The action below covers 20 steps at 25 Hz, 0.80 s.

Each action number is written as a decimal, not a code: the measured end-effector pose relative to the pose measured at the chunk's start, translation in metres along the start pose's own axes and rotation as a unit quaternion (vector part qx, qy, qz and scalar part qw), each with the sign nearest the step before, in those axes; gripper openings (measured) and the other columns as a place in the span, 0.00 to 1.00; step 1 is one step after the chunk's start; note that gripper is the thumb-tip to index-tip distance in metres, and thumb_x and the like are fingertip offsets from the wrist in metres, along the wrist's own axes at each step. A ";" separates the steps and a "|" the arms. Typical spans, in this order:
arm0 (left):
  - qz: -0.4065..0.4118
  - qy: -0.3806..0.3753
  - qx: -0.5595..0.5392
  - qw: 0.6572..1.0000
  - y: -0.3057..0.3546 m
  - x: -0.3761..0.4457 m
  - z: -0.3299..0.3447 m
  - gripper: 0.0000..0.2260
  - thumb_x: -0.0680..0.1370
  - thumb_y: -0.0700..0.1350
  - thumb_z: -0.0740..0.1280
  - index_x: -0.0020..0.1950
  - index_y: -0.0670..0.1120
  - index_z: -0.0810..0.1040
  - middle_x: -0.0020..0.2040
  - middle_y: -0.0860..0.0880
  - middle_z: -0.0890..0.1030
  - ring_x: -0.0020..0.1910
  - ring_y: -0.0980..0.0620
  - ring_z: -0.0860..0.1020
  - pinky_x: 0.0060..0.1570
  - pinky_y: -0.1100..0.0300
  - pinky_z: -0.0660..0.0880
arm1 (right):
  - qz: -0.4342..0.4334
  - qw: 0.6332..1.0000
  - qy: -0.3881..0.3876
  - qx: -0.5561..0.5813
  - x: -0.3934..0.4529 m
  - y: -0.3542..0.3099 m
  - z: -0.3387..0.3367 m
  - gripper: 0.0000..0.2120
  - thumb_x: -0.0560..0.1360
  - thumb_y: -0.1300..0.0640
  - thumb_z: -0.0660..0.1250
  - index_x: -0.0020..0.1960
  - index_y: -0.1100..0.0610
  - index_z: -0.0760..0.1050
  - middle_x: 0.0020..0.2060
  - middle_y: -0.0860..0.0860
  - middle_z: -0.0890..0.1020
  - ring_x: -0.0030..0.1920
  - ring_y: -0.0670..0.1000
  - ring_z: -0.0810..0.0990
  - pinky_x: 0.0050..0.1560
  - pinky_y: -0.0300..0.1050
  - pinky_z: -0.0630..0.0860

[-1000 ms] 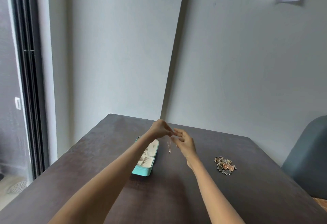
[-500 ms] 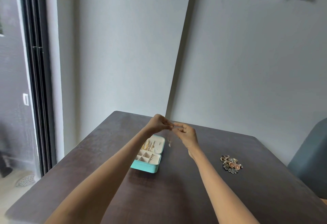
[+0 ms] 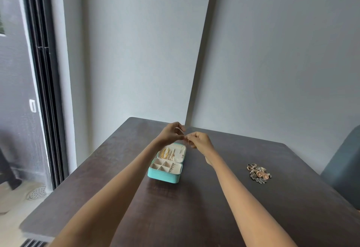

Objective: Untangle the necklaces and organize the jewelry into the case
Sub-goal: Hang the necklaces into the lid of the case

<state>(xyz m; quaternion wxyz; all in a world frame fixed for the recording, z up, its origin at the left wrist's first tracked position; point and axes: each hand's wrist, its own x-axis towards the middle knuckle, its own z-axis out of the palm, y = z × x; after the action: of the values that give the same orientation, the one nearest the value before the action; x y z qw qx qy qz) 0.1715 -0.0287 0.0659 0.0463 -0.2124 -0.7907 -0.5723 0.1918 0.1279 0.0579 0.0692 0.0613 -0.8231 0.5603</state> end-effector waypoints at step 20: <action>-0.042 -0.006 -0.004 0.999 -0.018 -0.008 -0.014 0.09 0.74 0.36 0.69 0.52 0.42 0.74 0.39 0.46 0.80 0.35 0.55 0.77 0.37 0.67 0.73 | 0.003 0.999 -0.035 -0.007 0.007 0.001 0.015 0.08 0.77 0.60 0.64 0.50 0.62 0.80 0.35 0.47 0.79 0.36 0.43 0.74 0.40 0.35 0.72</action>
<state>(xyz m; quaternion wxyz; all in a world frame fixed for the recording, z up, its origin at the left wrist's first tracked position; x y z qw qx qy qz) 0.1691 -0.0486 0.0525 0.0170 -0.1825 -0.7971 -0.5754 0.1842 0.1142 0.0526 0.0395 0.0781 -0.8290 0.5524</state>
